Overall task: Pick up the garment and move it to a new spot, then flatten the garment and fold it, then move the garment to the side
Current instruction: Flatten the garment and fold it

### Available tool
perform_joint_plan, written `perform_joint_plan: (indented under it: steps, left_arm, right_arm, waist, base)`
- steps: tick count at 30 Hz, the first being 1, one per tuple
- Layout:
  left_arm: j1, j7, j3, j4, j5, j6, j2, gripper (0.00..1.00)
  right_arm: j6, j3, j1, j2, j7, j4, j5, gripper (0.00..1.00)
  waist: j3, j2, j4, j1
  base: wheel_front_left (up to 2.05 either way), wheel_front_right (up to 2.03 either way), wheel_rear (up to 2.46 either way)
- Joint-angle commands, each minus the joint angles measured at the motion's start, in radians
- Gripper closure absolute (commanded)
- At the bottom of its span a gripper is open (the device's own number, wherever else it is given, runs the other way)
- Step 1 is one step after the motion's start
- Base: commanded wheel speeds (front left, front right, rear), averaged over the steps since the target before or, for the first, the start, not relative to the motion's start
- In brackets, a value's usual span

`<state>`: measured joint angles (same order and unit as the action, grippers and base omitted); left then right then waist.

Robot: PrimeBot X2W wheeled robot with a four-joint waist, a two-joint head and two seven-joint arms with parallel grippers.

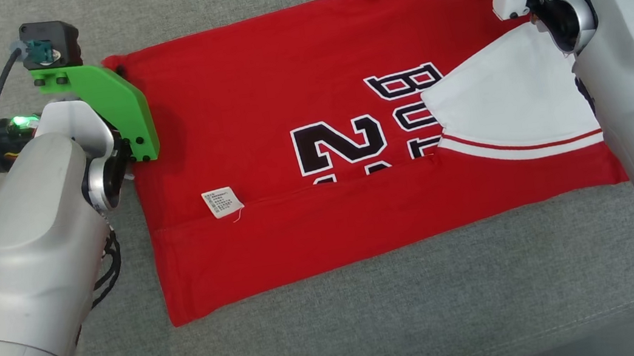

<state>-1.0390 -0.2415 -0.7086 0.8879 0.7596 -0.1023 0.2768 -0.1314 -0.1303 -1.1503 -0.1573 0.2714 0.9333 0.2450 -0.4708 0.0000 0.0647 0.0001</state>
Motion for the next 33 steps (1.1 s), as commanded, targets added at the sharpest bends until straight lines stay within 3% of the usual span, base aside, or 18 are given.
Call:
perform_joint_plan:
  steps: [1, 7, 13, 21, 31, 33]
  left_arm:
    - [0.004, -0.005, -0.002, 0.025, 0.011, 0.003, 0.002, 1.0]
    - [-0.032, 0.036, -0.003, 0.032, 0.011, 0.022, -0.041, 1.0]
    - [-0.046, 0.091, -0.025, 0.039, 0.0, 0.038, -0.105, 1.0]
    - [-0.061, 0.139, -0.059, 0.041, -0.013, 0.06, -0.174, 1.0]
    - [-0.066, 0.156, -0.082, 0.048, -0.012, 0.071, -0.199, 1.0]
    - [-0.065, 0.155, -0.084, 0.055, -0.007, 0.073, -0.201, 1.0]
  right_arm:
    - [0.001, -0.005, -0.019, -0.007, 0.003, 0.011, 0.006, 0.0]
    - [0.001, 0.013, -0.076, -0.046, -0.002, 0.062, 0.004, 0.0]
    - [0.001, 0.098, -0.131, -0.109, -0.038, 0.141, -0.031, 0.0]
    - [0.002, 0.153, -0.198, -0.174, -0.003, 0.24, -0.147, 0.0]
    - [0.0, 0.16, -0.209, -0.148, 0.053, 0.3, -0.236, 0.0]
    - [0.0, 0.15, -0.207, -0.146, 0.078, 0.312, -0.245, 0.29]
  waist:
    - [-0.008, 0.0, -0.008, -0.0001]
    - [-0.045, 0.0, -0.049, -0.0001]
    - [-0.073, 0.0, -0.12, -0.0001]
    - [-0.113, 0.0, -0.2, -0.0001]
    - [-0.144, 0.0, -0.225, -0.0001]
    - [-0.143, 0.0, -0.222, -0.0001]
  base:
    - [0.0, 0.0, 0.0]
    - [0.0, 0.0, 0.0]
    - [0.0, 0.0, 0.0]
    - [0.0, 0.0, 0.0]
    - [0.0, 0.0, 0.0]
    - [0.0, 0.0, 0.0]
